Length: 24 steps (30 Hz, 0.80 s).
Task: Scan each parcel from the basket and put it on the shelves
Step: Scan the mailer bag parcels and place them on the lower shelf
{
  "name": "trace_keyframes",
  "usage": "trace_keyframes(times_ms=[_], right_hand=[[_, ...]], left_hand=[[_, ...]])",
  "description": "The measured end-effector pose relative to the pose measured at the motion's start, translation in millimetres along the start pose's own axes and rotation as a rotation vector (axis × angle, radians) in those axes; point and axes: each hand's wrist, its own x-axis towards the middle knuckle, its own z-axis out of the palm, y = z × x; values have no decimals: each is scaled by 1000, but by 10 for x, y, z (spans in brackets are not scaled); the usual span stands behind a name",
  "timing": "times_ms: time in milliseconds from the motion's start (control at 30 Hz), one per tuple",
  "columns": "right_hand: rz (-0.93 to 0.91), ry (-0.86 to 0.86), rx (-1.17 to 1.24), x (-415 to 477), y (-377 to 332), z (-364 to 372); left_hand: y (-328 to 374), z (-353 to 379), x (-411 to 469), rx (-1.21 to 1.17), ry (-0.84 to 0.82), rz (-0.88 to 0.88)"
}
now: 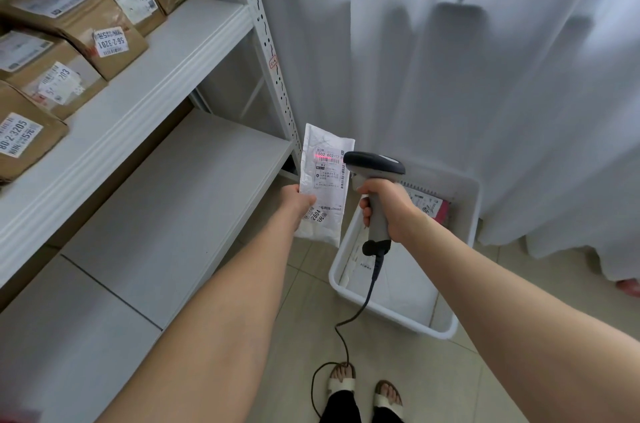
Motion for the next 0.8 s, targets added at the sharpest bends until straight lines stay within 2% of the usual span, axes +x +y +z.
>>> trace_keyframes(times_ms=[467, 800], right_hand=[[3, 4, -93, -102, -125, 54], [28, 55, 40, 51, 95, 142]], left_hand=[[9, -92, -20, 20, 55, 17], [-137, -338, -125, -105, 91, 30]])
